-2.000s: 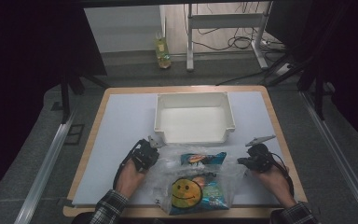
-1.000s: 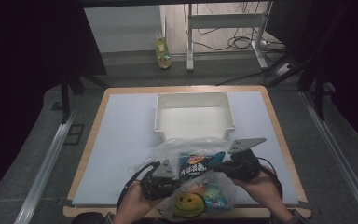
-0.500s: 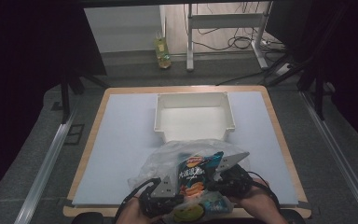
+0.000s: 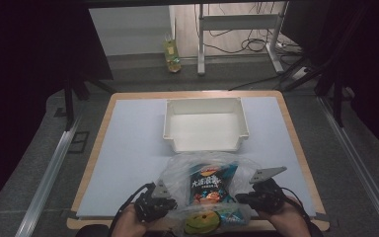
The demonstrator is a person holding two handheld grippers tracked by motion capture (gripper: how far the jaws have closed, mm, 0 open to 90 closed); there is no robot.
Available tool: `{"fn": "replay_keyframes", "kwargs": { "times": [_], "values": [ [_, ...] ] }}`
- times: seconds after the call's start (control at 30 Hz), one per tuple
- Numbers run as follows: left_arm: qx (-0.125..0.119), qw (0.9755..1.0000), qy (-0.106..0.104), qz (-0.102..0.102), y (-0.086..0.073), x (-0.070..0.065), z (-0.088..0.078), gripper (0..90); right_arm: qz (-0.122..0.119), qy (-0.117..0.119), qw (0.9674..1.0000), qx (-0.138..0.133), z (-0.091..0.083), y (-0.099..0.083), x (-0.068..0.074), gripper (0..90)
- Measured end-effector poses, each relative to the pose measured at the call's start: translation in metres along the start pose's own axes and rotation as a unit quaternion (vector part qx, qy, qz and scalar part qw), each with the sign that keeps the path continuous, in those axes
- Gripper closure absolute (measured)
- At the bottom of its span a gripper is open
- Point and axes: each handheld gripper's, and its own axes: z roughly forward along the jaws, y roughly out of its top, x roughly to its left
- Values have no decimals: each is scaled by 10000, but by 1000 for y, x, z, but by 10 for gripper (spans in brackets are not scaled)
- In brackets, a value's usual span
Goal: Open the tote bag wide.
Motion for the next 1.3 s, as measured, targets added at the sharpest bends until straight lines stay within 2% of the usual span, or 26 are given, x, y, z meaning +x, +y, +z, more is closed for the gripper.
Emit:
{"fn": "replay_keyframes", "kwargs": {
  "times": [0.1, 0.2, 0.27, 0.3, 0.4, 0.47, 0.53, 0.6, 0.63, 0.7, 0.77, 0.93, 1.0, 1.07, 1.17, 1.3],
  "values": [
    [-414, 9990, 53, 172, 20, -3, -22, 839, 18, -11, 9999, -171, -9, 8, -4, 892],
    [-570, 9972, 133, 466, 49, -5, -34, 833, -77, -101, 9993, -340, -17, 26, -8, 892],
    [-466, 9971, 71, 603, 67, -4, -32, 830, -116, -240, 9988, -407, -21, 39, -15, 891],
    [-398, 9974, 15, 605, 75, -3, -26, 829, -129, -333, 9985, -418, -21, 45, -19, 892],
    [118, 9983, 31, 578, 89, 9, 1, 833, -133, -757, 9966, -300, -15, 57, -38, 892],
    [477, 9974, 240, 480, 90, 20, 23, 839, 34, -833, 9963, -194, -7, 59, -54, 892],
    [648, 9958, 544, 348, 89, 33, 41, 844, 162, -928, 9955, -72, 4, 57, -69, 892],
    [596, 9948, 815, 123, 89, 47, 53, 852, 310, -952, 9950, -13, 16, 53, -82, 892],
    [652, 9934, 942, 118, 89, 55, 57, 853, 363, -942, 9949, -13, 21, 51, -87, 892],
    [557, 9939, 954, -38, 89, 68, 64, 854, 432, -980, 9942, 14, 29, 50, -93, 892],
    [471, 9924, 1129, -161, 88, 77, 69, 854, 502, -989, 9938, 51, 36, 48, -98, 892],
    [380, 9924, 1087, -439, 78, 94, 77, 855, 592, -1103, 9919, 229, 53, 42, -107, 893],
    [239, 9938, 867, -656, 74, 100, 76, 863, 611, -1100, 9917, 261, 55, 39, -108, 894],
    [249, 9944, 700, -753, 71, 106, 74, 867, 595, -1151, 9912, 275, 55, 38, -109, 894],
    [239, 9936, 609, -916, 65, 114, 68, 882, 592, -1213, 9904, 287, 53, 37, -109, 896],
    [202, 9919, 612, -1091, 53, 121, 59, 892, 588, -1291, 9894, 293, 51, 33, -109, 897]
  ]
}}
